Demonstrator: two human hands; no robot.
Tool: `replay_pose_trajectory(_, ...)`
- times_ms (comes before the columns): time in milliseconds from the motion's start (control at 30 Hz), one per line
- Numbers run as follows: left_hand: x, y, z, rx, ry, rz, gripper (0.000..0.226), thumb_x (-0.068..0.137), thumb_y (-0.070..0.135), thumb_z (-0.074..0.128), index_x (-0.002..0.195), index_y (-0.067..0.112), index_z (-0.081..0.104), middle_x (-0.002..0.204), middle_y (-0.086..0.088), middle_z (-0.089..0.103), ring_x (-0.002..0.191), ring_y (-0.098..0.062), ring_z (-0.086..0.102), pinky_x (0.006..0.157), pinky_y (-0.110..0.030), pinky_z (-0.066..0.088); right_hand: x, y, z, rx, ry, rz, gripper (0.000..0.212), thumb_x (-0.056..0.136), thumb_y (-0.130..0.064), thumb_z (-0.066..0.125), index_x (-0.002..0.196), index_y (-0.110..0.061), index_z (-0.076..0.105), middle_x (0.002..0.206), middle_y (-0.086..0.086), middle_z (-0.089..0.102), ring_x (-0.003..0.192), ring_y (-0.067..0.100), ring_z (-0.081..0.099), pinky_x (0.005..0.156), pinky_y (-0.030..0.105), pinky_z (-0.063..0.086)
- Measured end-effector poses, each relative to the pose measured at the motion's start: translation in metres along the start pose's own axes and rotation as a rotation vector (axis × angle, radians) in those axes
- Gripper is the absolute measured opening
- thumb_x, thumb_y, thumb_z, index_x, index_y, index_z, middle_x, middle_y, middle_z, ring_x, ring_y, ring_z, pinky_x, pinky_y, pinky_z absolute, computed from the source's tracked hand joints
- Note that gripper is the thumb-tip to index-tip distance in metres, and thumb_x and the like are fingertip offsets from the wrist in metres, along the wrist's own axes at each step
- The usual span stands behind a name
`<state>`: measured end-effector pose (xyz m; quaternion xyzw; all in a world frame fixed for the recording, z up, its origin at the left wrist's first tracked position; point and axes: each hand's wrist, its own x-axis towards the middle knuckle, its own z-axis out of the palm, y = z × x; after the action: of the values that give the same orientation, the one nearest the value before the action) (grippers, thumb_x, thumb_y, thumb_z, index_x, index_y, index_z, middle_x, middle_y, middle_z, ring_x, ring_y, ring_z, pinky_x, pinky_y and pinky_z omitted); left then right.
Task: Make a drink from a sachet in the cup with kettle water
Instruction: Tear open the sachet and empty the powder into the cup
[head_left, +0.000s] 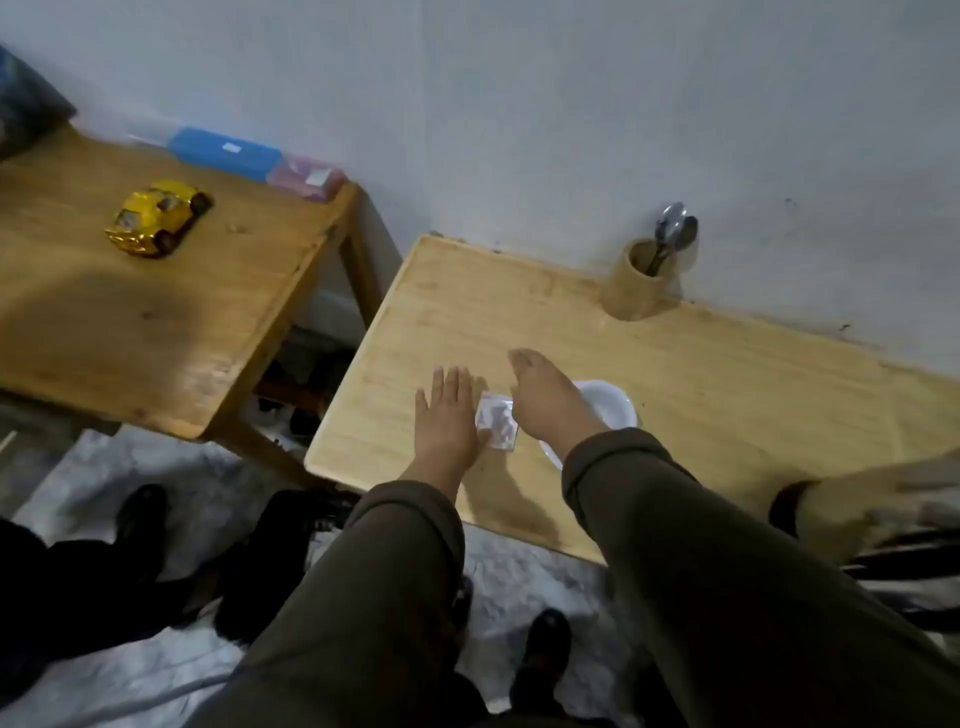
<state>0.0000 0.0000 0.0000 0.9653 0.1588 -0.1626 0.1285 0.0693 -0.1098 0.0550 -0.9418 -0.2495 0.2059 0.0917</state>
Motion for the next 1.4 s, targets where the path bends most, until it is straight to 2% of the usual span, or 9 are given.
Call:
replay_pose_trajectory(133,0.010,-0.008,0.009,-0.090,0.052,-0.006,0.072,0.081,0.048,0.062,0.138,0.013,0.035,0.144,-0.008,0.039,0.137,-0.025,0.035,0.105,-0.038,0.036,0.024,-0.002,0.014,-0.017,-0.085,0.073,0.051,0.091,-0.004,0.045,0.141,-0.007,0.035,0.143,0.016,0.040,0.129,0.034,0.044,0.106,0.043,0.041)
replay_pose_trajectory(200,0.012,-0.009,0.011,-0.106,0.064,-0.005,0.063,0.079,0.048,0.064,0.127,0.012,0.044,0.133,-0.008,0.047,0.125,-0.026,0.043,0.097,-0.037,0.039,0.034,0.000,0.023,-0.027,-0.120,0.113,0.046,0.090,-0.007,0.046,0.136,-0.008,0.043,0.137,0.016,0.047,0.124,0.035,0.050,0.102,0.044,0.044)
replay_pose_trajectory(400,0.025,-0.012,0.005,-0.161,0.054,0.015,0.059,0.074,0.047,0.069,0.118,0.012,0.050,0.125,-0.007,0.051,0.118,-0.026,0.045,0.095,-0.037,0.038,0.049,0.004,0.042,-0.082,-0.101,0.141,0.032,0.086,-0.012,0.054,0.117,-0.006,0.054,0.118,0.018,0.057,0.107,0.038,0.058,0.092,0.041,0.050)
replay_pose_trajectory(633,0.033,-0.010,0.006,-0.243,0.012,0.039,0.055,0.073,0.037,0.073,0.119,0.018,0.052,0.125,-0.004,0.051,0.119,-0.025,0.044,0.094,-0.035,0.038,0.059,0.003,0.037,-0.074,-0.126,0.232,0.024,0.083,-0.010,0.051,0.106,-0.004,0.057,0.113,0.018,0.062,0.105,0.036,0.059,0.085,0.039,0.049)
replay_pose_trajectory(767,0.036,-0.005,0.001,-0.254,-0.005,0.095,0.041,0.083,0.024,0.061,0.123,0.023,0.055,0.128,-0.005,0.051,0.123,-0.026,0.043,0.095,-0.035,0.039,0.059,-0.001,0.028,-0.024,-0.150,0.286,0.012,0.083,-0.015,0.055,0.087,-0.006,0.062,0.104,0.016,0.068,0.097,0.035,0.063,0.075,0.034,0.047)
replay_pose_trajectory(933,0.037,-0.005,-0.007,-0.481,-0.102,0.083,0.017,0.084,0.015,0.059,0.100,0.010,0.064,0.107,-0.015,0.065,0.100,-0.031,0.059,0.081,-0.033,0.046,0.054,-0.006,0.018,0.088,-0.164,0.295,0.018,0.086,-0.025,0.058,0.092,-0.009,0.063,0.107,0.014,0.068,0.090,0.032,0.061,0.070,0.030,0.041)
replay_pose_trajectory(1067,0.038,-0.011,-0.024,-0.609,-0.096,0.119,0.014,0.091,0.013,0.053,0.097,0.007,0.064,0.099,-0.019,0.069,0.080,-0.022,0.053,0.066,-0.020,0.031,0.045,-0.007,-0.006,0.315,-0.097,0.315,0.026,0.084,-0.015,0.061,0.108,-0.002,0.063,0.113,0.016,0.066,0.105,0.031,0.060,0.086,0.032,0.048)
replay_pose_trajectory(1267,0.043,0.003,-0.061,-0.592,-0.090,0.288,0.017,0.093,0.014,0.049,0.098,0.008,0.064,0.096,-0.019,0.070,0.078,-0.024,0.054,0.069,-0.025,0.034,0.017,0.000,-0.051,0.510,0.099,0.305,0.014,0.079,-0.005,0.065,0.091,-0.010,0.071,0.073,0.000,0.058,0.080,0.015,0.052,0.060,0.020,0.037)
replay_pose_trajectory(1400,0.034,0.029,-0.087,-0.690,-0.043,0.352,0.023,0.095,0.020,0.048,0.097,0.009,0.068,0.097,-0.014,0.071,0.084,-0.021,0.057,0.074,-0.027,0.038,-0.005,0.011,-0.072,0.518,0.191,0.300,0.006,0.077,-0.010,0.069,0.081,-0.013,0.070,0.061,-0.007,0.056,0.078,0.015,0.056,0.073,0.020,0.039)
